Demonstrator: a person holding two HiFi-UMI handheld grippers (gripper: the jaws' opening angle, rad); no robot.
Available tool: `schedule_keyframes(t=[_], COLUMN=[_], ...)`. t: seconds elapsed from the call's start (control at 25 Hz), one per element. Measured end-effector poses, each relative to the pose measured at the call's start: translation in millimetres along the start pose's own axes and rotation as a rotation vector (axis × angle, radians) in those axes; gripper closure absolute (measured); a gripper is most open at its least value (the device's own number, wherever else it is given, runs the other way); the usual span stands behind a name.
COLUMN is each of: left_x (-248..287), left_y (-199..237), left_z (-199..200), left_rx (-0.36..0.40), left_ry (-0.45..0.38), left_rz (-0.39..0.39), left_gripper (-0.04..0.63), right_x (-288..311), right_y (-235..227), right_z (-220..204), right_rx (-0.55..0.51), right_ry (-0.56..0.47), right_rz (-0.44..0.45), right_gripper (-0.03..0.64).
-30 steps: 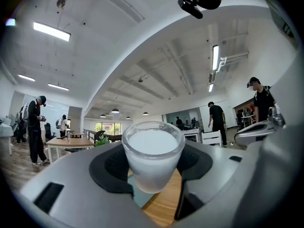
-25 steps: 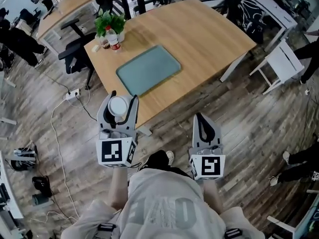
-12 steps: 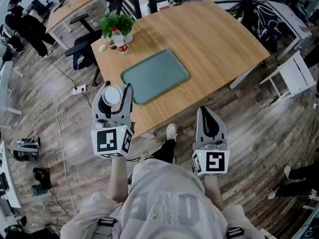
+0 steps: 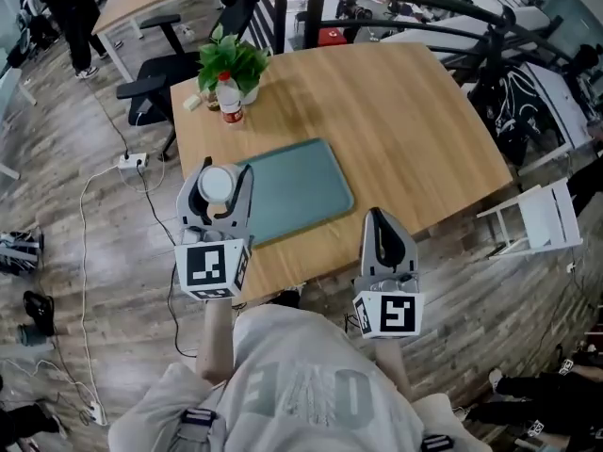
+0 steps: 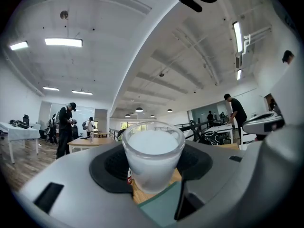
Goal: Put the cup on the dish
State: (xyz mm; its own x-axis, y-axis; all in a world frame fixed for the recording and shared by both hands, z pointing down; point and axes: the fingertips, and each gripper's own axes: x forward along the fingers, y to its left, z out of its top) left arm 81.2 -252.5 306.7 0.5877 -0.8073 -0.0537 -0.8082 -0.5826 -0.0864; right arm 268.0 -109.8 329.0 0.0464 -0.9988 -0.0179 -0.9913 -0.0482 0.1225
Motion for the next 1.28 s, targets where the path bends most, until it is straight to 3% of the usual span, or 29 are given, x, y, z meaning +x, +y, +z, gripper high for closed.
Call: schedule_keyframes(t=[0.2,0.4,0.56,0.64,0.8,1.0,1.28], left_x=[47.1,61.7,77.1,77.0,83.5,82.6,80.8], left_y=[23.0,25.6,22.2,18.4,29.1,39.1,51.1], left_z=[-15.3,-43.5,-72.7,-81.2,-101.0,-159.3,-229.1], left_rx=[-0.092,-0.074,0.090,0.126,0.062,0.004,-0.019], left_ry=[0.046,0.136,0.206,0.227,0.238,0.313,0.490], left_rz=[0.050,0.084,0.094,0.079,0.061,0.054,-0.005], left_gripper=[0.334,0.334,0.334,0.334,0.334,0.334,0.334], right_x=[65.2,94.3,112.6,115.2,132.3,142.3,155.3], right_y=[2.7,9.5,3.5,-0.1,-4.1,9.0,38.4], right_z=[4.0,-16.4,-40.3,-45.9,-54.6,-62.6,-61.3], right_rx=[0.012,0.030,0.082,0.081,0.063,0.055,0.033], right_ry=[0.021,0.108,0.169,0.198,0.239,0.263,0.283], right_rz=[0.118,0.214,0.291,0.319,0.351,0.396,0.448], right_gripper=[0.595,0.595,0.595,0.595,0.595,0.595,0.594])
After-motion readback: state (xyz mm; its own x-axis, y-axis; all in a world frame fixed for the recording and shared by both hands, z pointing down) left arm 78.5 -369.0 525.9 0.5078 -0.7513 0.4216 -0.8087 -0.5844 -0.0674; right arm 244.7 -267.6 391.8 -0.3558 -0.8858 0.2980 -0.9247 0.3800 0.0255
